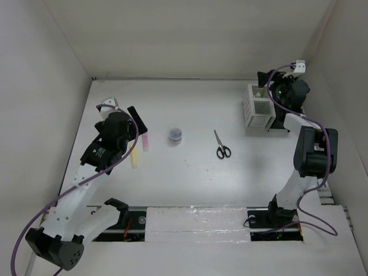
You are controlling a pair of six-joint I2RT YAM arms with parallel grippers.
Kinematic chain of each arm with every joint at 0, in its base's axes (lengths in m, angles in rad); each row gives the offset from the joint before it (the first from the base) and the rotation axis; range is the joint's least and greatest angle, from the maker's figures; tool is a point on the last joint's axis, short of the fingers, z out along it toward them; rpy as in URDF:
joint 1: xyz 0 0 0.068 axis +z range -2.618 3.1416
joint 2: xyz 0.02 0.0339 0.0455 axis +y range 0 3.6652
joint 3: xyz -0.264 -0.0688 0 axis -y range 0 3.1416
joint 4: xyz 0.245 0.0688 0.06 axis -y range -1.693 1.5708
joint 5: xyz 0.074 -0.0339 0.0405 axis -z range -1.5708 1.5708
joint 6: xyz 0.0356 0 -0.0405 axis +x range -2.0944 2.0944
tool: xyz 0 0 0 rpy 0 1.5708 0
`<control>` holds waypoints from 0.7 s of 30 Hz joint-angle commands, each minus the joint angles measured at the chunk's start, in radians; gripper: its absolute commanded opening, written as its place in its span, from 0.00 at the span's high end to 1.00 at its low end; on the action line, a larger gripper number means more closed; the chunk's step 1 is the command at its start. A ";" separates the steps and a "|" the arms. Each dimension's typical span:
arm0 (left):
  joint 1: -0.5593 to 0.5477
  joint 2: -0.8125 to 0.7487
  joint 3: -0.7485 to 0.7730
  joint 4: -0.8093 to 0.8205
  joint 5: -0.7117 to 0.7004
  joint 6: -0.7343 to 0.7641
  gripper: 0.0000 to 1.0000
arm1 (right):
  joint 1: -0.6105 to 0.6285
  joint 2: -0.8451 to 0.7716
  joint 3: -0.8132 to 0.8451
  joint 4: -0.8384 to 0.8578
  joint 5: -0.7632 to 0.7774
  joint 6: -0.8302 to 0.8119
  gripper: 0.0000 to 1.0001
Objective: Sort the stationery into containers
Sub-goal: Pick up the stationery from the center of the board.
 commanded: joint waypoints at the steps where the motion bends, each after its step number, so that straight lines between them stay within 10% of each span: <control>1: 0.003 -0.008 -0.006 0.030 0.001 0.014 0.00 | 0.060 -0.160 0.016 0.037 0.001 -0.035 0.00; 11: 0.003 0.105 0.101 -0.201 -0.349 -0.253 0.00 | 0.579 -0.275 0.289 -0.812 0.449 -0.253 0.00; 21: 0.065 -0.086 0.072 -0.253 -0.420 -0.378 0.00 | 0.993 -0.006 0.542 -1.107 0.657 -0.023 0.03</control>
